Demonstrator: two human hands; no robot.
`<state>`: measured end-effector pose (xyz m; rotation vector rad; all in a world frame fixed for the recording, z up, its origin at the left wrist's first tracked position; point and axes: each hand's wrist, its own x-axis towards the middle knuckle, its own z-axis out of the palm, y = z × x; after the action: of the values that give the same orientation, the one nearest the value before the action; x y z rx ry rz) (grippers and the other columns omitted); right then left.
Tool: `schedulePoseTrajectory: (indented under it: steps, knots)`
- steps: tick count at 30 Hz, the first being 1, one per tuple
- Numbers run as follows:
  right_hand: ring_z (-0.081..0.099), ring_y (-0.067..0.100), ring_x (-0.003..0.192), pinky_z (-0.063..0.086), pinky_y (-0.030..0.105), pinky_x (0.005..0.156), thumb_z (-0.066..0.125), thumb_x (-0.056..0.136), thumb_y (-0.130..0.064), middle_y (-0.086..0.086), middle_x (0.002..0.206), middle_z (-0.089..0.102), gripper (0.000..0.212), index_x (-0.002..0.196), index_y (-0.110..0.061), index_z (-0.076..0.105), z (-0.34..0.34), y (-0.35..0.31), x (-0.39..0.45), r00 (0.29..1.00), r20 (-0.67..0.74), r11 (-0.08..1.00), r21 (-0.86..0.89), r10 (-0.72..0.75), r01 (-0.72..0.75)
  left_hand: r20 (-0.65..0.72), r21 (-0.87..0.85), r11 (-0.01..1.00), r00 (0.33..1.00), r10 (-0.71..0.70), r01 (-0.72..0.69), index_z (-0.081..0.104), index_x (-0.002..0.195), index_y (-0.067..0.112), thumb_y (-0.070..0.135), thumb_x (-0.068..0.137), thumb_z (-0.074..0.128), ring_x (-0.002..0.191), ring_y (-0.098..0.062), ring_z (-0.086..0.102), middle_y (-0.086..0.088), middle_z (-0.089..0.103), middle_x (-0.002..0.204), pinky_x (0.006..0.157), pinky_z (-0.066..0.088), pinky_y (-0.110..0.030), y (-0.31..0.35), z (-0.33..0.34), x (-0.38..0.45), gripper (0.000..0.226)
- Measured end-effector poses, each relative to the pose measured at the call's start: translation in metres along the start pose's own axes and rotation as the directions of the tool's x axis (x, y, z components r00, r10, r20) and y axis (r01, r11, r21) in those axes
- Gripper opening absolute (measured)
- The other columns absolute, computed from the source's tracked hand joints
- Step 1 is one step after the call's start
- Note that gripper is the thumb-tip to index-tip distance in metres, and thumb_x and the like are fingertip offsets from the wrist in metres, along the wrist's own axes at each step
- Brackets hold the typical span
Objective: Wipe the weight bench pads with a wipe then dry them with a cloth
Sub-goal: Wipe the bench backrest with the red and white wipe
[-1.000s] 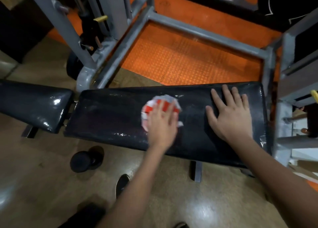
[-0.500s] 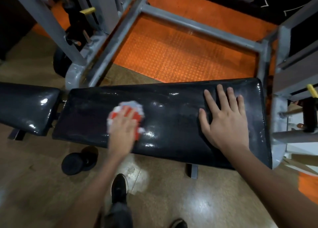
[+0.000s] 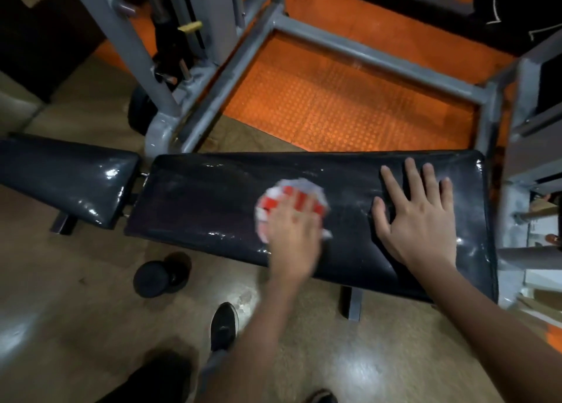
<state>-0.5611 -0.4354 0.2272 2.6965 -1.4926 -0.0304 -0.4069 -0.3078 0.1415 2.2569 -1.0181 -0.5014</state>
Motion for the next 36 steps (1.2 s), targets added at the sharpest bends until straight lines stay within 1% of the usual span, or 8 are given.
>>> schedulePoseTrajectory:
  steps: [4, 10, 13, 16, 22, 26, 29, 36]
  knots:
    - [0.009, 0.032, 0.159, 0.007, 0.053, 0.128, 0.023, 0.101, -0.056, 0.011, 0.171, 0.019, 0.067, 0.162, -0.029, 0.028, 0.001, 0.001, 0.0, 0.999, 0.035, 1.0, -0.017, -0.003, 0.003, 0.095, -0.061, 0.978, 0.974, 0.205, -0.2, 0.009, 0.154, 0.048, 0.044, 0.109, 0.02, 0.153, -0.006, -0.014, 0.016, 0.001, 0.167, 0.123, -0.012, -0.033, 0.074, 0.009, -0.059, 0.047]
    - [0.01, 0.033, 0.158, 0.007, 0.053, 0.128, 0.023, 0.102, -0.055, 0.012, 0.17, 0.021, 0.065, 0.161, -0.028, 0.031, 0.002, 0.002, 0.002, 0.999, 0.034, 1.0, -0.027, -0.002, 0.003, 0.189, 0.01, 0.907, 0.891, 0.412, -0.422, 0.042, 0.147, 0.043, 0.036, 0.106, 0.04, 0.151, -0.014, 0.023, 0.008, 0.036, 0.158, 0.124, 0.015, -0.04, -0.008, -0.01, -0.031, 0.041]
    - [0.013, 0.033, 0.158, 0.006, 0.051, 0.129, 0.028, 0.102, -0.053, 0.012, 0.169, 0.025, 0.063, 0.16, -0.028, 0.035, 0.009, 0.002, 0.004, 1.0, -0.013, 1.0, -0.024, 0.011, -0.011, 0.08, 0.021, 0.985, 0.983, 0.167, -0.169, 0.065, 0.125, 0.024, 0.019, 0.1, 0.05, 0.134, -0.026, 0.048, -0.003, 0.054, 0.14, 0.11, 0.037, -0.038, -0.13, -0.024, 0.021, 0.029]
    - [0.015, 0.034, 0.157, 0.006, 0.05, 0.128, 0.031, 0.101, -0.051, 0.013, 0.167, 0.028, 0.062, 0.159, -0.028, 0.036, 0.012, 0.002, 0.001, 0.999, -0.053, 1.0, -0.029, -0.009, 0.007, -0.069, 0.103, 0.97, 0.974, -0.215, 0.221, 0.049, 0.145, 0.025, 0.04, 0.107, 0.026, 0.15, -0.021, 0.024, -0.003, 0.034, 0.16, 0.124, 0.012, -0.039, -0.227, -0.05, 0.054, 0.047]
    - [0.014, 0.035, 0.157, 0.007, 0.053, 0.128, 0.028, 0.102, -0.052, 0.013, 0.169, 0.025, 0.063, 0.16, -0.03, 0.032, 0.008, 0.003, 0.004, 0.999, -0.041, 0.999, -0.049, -0.008, 0.006, -0.196, -0.015, 0.883, 0.865, -0.462, 0.468, 0.048, 0.147, 0.021, 0.043, 0.105, 0.034, 0.147, -0.03, 0.031, -0.011, 0.038, 0.157, 0.12, 0.02, -0.041, -0.185, -0.055, 0.078, 0.05]
    - [0.016, 0.036, 0.157, 0.009, 0.055, 0.127, 0.03, 0.101, -0.051, 0.013, 0.168, 0.026, 0.063, 0.16, -0.029, 0.035, 0.004, 0.0, 0.001, 0.999, -0.035, 1.0, -0.03, -0.009, 0.008, -0.149, 0.027, 0.987, 0.977, -0.151, 0.157, 0.061, 0.135, 0.022, 0.04, 0.1, 0.035, 0.134, -0.036, 0.047, -0.013, 0.049, 0.147, 0.117, 0.026, -0.042, -0.078, -0.021, 0.036, 0.047]
    - [0.017, 0.036, 0.156, 0.009, 0.055, 0.127, 0.032, 0.1, -0.05, 0.014, 0.168, 0.026, 0.063, 0.159, -0.028, 0.037, 0.001, -0.001, 0.002, 1.0, -0.024, 1.0, -0.003, -0.004, 0.004, 0.052, 0.066, 0.98, 0.982, 0.184, -0.187, 0.034, 0.153, 0.033, 0.037, 0.107, 0.031, 0.153, -0.032, 0.016, -0.004, 0.024, 0.165, 0.124, 0.012, -0.045, 0.037, 0.004, -0.023, 0.046]
    - [0.014, 0.035, 0.157, 0.009, 0.055, 0.127, 0.029, 0.101, -0.052, 0.013, 0.169, 0.024, 0.063, 0.16, -0.029, 0.034, 0.005, 0.001, 0.003, 1.0, 0.001, 1.0, -0.009, -0.009, 0.009, 0.055, -0.02, 0.949, 0.947, 0.315, -0.314, 0.033, 0.152, 0.044, 0.042, 0.107, 0.035, 0.154, -0.007, 0.003, 0.014, 0.022, 0.164, 0.123, -0.004, -0.028, 0.046, 0.011, -0.055, 0.045]
